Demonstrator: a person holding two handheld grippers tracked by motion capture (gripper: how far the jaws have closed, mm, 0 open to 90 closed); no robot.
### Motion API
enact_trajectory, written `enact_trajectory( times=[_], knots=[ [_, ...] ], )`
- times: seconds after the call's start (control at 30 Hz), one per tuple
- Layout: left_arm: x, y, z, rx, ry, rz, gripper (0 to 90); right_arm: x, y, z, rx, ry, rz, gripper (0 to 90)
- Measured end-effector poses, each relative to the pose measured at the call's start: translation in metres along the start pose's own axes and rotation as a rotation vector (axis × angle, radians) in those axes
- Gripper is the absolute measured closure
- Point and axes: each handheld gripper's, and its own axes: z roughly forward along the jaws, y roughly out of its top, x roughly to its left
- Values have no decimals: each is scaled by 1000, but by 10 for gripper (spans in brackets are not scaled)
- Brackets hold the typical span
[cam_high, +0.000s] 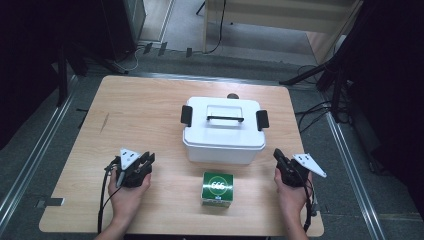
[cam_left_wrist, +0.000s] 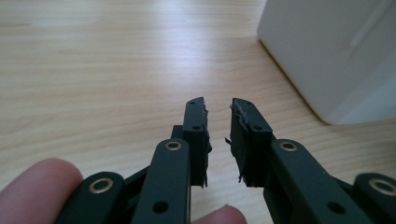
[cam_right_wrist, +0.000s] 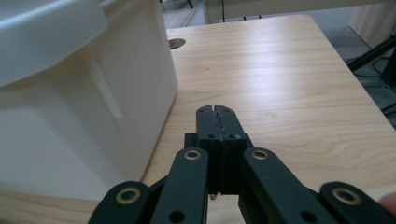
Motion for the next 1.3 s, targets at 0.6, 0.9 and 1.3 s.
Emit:
enact_trajectory(
  times=[0.6, 0.9, 1.3],
  knots=[
    [-48, 33, 42, 39, -107, 81, 900, 23, 16, 28, 3, 84, -45, 900],
    [-51, 42, 48, 35, -163, 95, 900, 40, 16, 31, 5, 129, -40, 900],
    [-36, 45, 43, 31, -147, 95, 900, 58, 16, 41, 18, 187, -27, 900]
  ],
)
